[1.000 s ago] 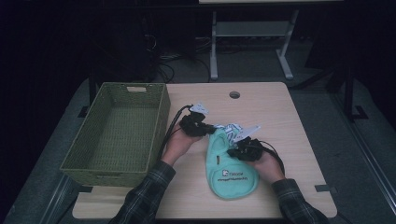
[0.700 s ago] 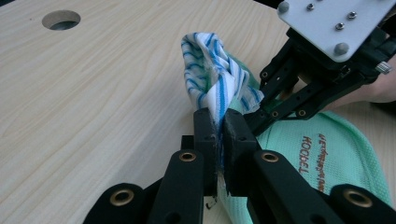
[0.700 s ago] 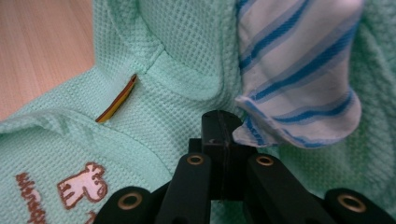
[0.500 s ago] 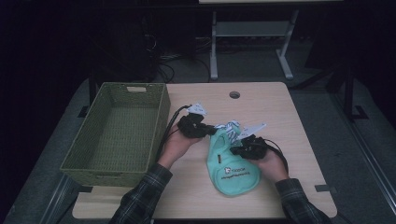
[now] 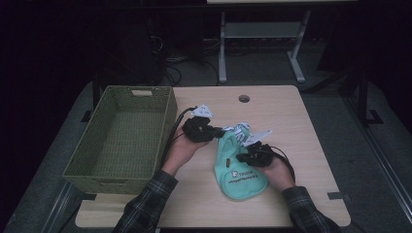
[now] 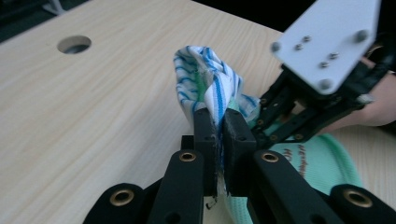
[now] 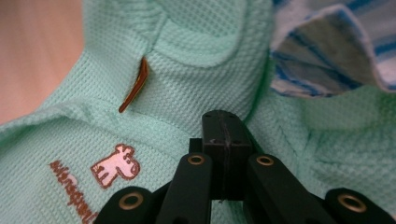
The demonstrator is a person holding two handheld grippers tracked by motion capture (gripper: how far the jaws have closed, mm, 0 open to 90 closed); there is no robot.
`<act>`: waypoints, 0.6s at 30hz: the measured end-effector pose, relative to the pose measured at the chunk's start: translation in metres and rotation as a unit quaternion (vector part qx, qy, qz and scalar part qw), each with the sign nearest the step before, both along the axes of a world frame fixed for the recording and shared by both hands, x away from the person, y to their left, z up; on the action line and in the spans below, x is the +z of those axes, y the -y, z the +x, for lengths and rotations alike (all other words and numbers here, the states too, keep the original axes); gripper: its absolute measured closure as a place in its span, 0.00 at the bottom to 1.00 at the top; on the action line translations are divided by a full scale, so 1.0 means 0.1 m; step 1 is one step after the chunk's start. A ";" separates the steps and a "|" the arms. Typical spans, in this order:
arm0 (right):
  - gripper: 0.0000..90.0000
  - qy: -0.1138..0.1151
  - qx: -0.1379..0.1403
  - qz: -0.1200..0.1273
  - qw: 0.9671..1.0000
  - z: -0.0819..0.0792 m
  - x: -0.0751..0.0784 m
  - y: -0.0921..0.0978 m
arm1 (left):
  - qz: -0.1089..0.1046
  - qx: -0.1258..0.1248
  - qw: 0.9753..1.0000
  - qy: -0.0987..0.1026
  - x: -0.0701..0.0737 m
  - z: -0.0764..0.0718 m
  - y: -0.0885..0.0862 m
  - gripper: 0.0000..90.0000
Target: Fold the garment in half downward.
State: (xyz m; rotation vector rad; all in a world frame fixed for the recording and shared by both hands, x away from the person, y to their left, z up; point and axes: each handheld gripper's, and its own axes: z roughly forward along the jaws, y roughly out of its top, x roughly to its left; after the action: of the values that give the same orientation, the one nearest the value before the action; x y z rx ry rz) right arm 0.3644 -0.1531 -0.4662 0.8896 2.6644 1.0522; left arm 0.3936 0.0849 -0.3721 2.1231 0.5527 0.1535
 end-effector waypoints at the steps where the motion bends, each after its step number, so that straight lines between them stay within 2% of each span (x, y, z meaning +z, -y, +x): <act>1: 1.00 0.003 -0.002 0.001 1.000 0.04 0.00 -0.02 | 0.005 0.000 1.000 0.005 0.01 0.00 -0.01 0.95; 5: 1.00 0.010 -0.008 -0.002 1.000 0.14 0.00 -0.10 | -0.001 0.005 1.000 0.008 0.03 -0.02 -0.01 0.95; 9: 1.00 0.021 -0.007 -0.001 1.000 0.14 0.01 -0.14 | -0.001 0.006 1.000 0.009 0.03 -0.02 -0.02 0.95; 12: 1.00 0.027 -0.001 0.007 1.000 0.03 0.09 -0.06 | 0.005 0.002 1.000 0.012 0.03 -0.02 -0.02 0.95; 16: 1.00 0.016 0.002 0.009 1.000 -0.15 0.12 0.08 | 0.005 0.002 1.000 0.012 0.03 -0.03 -0.01 0.95; 18: 1.00 0.011 0.003 0.002 1.000 -0.26 0.12 0.16 | 0.004 0.000 1.000 0.014 0.04 -0.04 -0.01 0.95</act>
State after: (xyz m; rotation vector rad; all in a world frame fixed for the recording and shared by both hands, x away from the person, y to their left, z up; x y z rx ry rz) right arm 0.3388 -0.1693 -0.4540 0.8664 2.6490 1.0641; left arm 0.3892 0.0858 -0.3683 2.1254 0.5366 0.1866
